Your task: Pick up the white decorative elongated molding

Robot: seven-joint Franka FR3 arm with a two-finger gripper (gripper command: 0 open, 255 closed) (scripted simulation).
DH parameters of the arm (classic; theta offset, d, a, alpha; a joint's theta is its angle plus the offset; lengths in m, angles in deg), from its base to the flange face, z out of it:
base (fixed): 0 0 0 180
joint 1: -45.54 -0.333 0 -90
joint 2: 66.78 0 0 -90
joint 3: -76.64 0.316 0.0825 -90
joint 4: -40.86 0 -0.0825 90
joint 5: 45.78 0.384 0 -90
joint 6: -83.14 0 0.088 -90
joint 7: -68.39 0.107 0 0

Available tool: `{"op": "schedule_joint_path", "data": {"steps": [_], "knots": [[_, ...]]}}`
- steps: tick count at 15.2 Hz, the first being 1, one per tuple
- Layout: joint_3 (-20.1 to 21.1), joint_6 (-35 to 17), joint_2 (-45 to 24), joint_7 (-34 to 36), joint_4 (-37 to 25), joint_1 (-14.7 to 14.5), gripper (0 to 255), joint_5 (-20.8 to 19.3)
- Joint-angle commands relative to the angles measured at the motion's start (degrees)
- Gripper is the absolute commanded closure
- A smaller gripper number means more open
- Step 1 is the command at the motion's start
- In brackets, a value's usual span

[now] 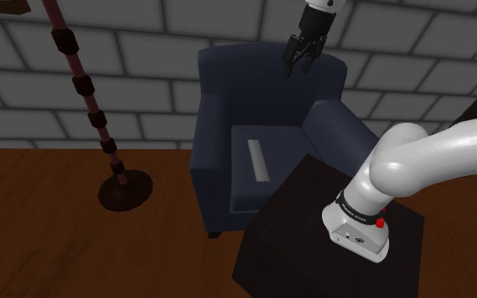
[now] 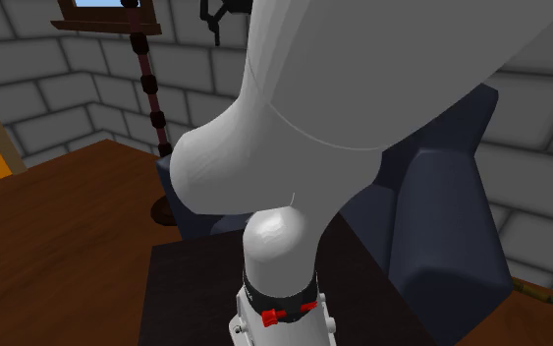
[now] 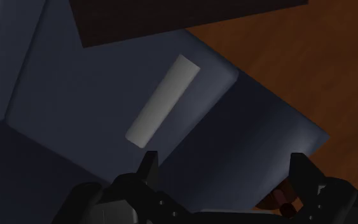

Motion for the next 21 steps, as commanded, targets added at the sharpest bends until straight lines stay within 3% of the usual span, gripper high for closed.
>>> {"op": "schedule_joint_path", "data": {"steps": [1, 11, 21], "knots": [[0.0, 0.0, 0.0, 0.0, 0.0, 0.0, 0, 0.0], [0.2, -20.1, -8.5, 5.9, 12.5, 3.3, 0, -0.1], [-0.2, -42.0, -26.1, 11.5, 17.9, 6.1, 0, 0.3]]}}
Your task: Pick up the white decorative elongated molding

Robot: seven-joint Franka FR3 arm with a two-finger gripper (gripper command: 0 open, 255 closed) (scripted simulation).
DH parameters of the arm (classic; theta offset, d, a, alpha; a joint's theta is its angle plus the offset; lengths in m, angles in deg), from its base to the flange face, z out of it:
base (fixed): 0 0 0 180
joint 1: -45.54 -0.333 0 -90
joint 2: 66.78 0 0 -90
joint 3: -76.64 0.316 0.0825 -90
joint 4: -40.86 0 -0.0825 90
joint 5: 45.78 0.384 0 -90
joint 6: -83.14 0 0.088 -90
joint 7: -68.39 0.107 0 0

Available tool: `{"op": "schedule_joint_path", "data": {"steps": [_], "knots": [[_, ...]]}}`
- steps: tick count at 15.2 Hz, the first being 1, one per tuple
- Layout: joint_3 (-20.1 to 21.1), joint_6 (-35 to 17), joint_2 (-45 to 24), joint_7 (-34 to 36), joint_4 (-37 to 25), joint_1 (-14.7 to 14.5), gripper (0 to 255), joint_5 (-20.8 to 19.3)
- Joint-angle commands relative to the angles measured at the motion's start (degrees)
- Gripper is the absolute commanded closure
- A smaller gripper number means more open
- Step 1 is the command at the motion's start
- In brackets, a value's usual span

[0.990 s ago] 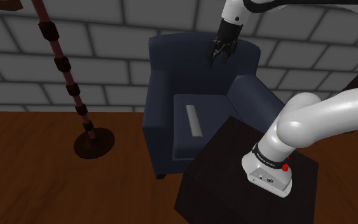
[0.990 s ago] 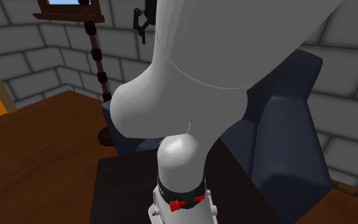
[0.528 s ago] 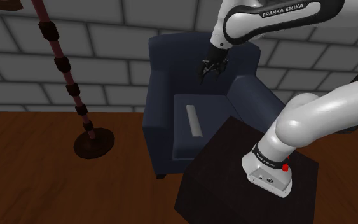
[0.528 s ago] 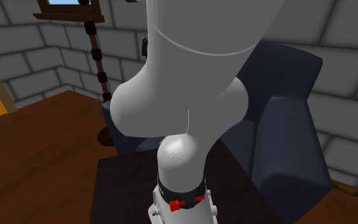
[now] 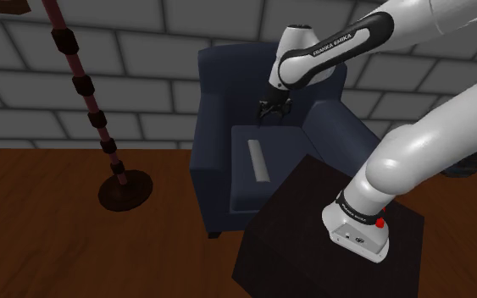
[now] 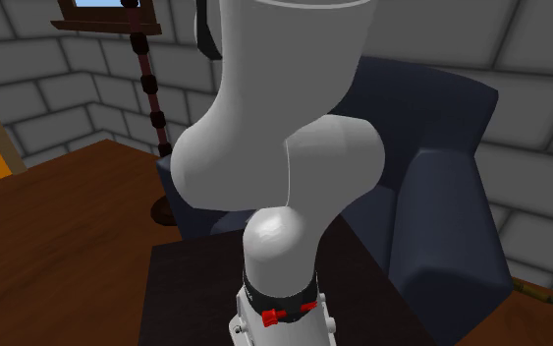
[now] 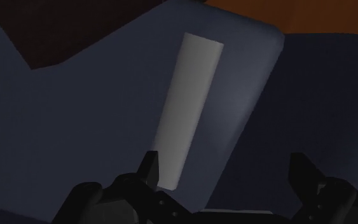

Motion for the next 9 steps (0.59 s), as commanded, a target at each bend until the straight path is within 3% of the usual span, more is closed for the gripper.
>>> {"op": "schedule_joint_path", "data": {"steps": [1, 9], "knots": [[-0.2, -5.0, -4.5, 1.0, 0.6, 0.5, 0, 0.2], [-1.2, -21.2, -23.8, 3.8, -1.6, 1.8, 0, 2.7]]}}
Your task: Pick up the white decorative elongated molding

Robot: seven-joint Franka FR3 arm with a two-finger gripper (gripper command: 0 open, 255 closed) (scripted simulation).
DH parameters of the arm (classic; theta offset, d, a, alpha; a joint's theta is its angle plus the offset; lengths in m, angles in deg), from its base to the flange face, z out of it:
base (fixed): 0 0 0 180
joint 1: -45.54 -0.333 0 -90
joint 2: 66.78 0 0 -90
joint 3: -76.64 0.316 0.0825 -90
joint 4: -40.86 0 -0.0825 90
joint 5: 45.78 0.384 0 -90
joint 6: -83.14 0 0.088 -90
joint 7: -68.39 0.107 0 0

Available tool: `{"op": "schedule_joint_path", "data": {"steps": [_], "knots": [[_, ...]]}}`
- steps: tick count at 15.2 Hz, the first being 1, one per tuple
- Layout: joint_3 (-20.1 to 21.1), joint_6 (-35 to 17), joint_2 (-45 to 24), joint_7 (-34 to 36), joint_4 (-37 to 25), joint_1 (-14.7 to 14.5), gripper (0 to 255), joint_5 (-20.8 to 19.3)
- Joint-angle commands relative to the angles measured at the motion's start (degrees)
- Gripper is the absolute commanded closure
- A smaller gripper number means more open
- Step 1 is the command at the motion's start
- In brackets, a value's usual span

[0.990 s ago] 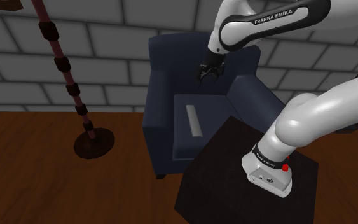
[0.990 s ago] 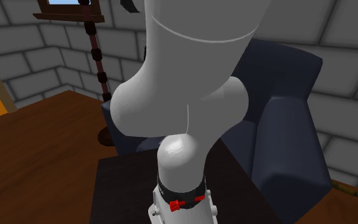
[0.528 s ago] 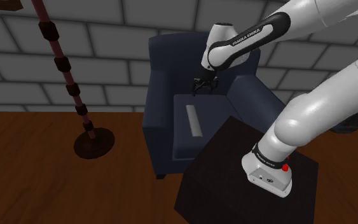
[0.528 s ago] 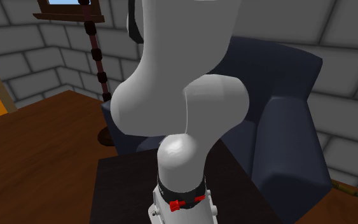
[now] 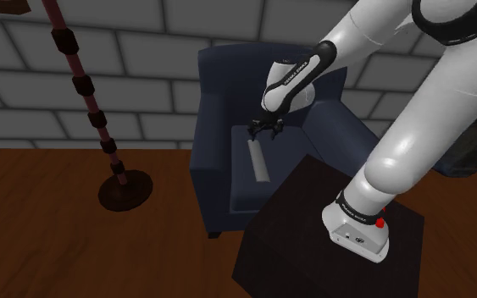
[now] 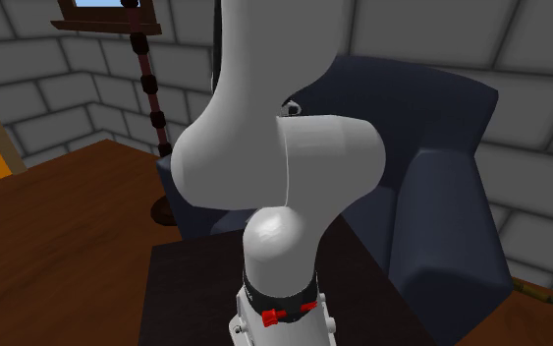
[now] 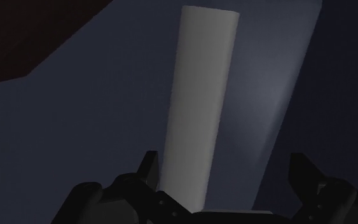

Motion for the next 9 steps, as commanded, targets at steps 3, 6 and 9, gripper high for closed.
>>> {"op": "schedule_joint_path", "data": {"steps": [3, 6, 9], "knots": [[-0.1, -7.8, -10.5, 0.1, -2.3, 0.9, 0, 2.8], [0.5, -12.3, -18.1, -0.1, -5.1, 2.2, 0, 5.4], [1.3, -14.7, -22.3, -0.2, -6.8, 3.2, 0, 6.5]]}}
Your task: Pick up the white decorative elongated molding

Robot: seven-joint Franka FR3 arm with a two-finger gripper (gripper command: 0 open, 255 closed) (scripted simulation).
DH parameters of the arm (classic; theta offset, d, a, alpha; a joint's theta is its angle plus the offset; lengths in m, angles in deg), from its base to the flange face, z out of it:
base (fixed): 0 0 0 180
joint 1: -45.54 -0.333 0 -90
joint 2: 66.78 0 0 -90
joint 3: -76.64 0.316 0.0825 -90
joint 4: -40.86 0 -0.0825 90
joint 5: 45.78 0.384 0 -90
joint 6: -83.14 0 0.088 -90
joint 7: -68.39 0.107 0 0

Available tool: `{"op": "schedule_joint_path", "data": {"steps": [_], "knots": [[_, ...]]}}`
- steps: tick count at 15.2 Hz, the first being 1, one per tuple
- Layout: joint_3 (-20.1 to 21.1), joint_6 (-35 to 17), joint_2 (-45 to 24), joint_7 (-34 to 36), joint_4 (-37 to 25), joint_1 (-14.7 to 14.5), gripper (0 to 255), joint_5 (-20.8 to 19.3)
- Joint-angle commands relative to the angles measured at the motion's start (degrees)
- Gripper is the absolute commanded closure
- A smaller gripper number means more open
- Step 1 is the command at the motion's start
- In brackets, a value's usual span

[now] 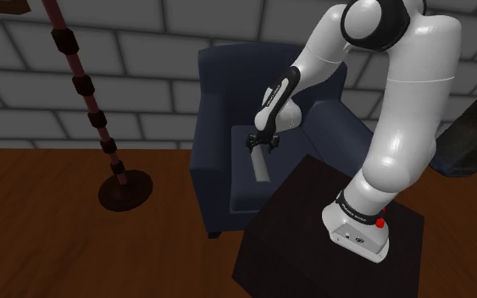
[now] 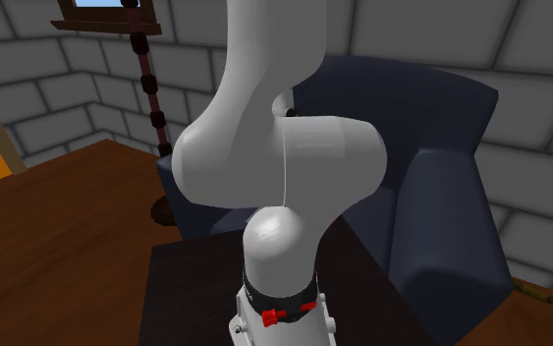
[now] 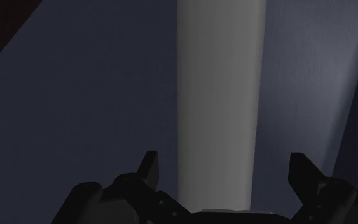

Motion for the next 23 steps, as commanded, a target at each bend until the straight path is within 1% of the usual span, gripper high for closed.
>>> {"op": "schedule_joint_path", "data": {"steps": [1, 6, 8, 9, 18, 23], "knots": [[0.6, -1.6, -2.4, -0.2, -0.8, 0.5, 0, 0.6], [2.1, -5.3, -7.8, -1.0, -2.6, 1.8, 0, 1.3], [2.1, -5.3, -7.8, -1.0, -2.6, 1.8, 0, 1.3], [2.1, -5.2, -7.9, -1.0, -2.8, 1.8, 255, 1.3], [2.1, -5.3, -7.8, -1.0, -2.6, 1.8, 255, 1.3], [0.8, -2.0, -2.9, -0.4, -0.9, 0.6, 255, 0.7]]}}
